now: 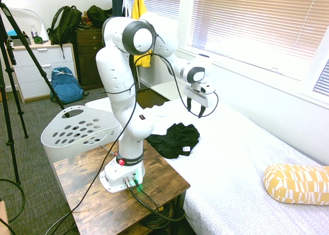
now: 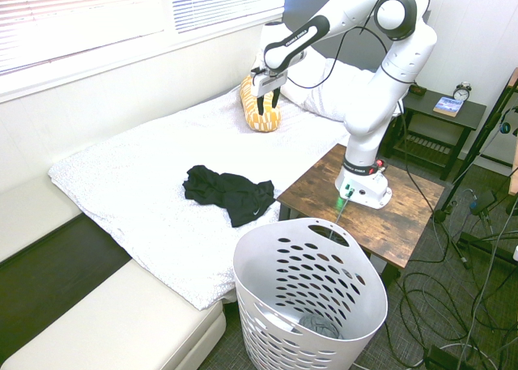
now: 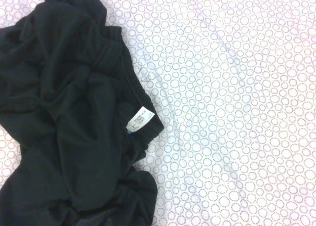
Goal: Put my clothes in the laundry bag
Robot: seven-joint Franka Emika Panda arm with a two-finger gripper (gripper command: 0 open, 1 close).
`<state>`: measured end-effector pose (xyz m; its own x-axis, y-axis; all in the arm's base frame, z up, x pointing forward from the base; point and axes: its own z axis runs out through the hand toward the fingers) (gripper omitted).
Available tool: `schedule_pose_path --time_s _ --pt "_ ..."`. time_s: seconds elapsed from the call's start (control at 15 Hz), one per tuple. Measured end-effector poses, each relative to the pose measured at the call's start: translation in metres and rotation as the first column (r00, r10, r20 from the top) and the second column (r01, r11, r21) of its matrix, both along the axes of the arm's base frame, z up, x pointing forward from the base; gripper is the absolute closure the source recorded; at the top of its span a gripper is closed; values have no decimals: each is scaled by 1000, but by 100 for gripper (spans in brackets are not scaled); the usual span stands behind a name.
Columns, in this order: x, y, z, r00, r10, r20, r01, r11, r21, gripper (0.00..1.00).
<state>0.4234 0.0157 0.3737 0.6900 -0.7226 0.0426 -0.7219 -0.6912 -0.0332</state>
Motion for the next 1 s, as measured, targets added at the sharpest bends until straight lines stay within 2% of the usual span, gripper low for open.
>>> schedule_pose_path --time_s 0.2,0.47,0.67,0.87,1.0 --pt "5 3 -2 1000 -2 9 2 1000 3 0" --pt "42 50 -23 995 62 76 -65 998 28 0" --pt "67 101 -81 988 124 91 -129 990 52 0" --pt "81 139 -162 983 172 62 -173 985 14 0" --pt "90 141 -219 983 182 37 -182 983 -6 0"
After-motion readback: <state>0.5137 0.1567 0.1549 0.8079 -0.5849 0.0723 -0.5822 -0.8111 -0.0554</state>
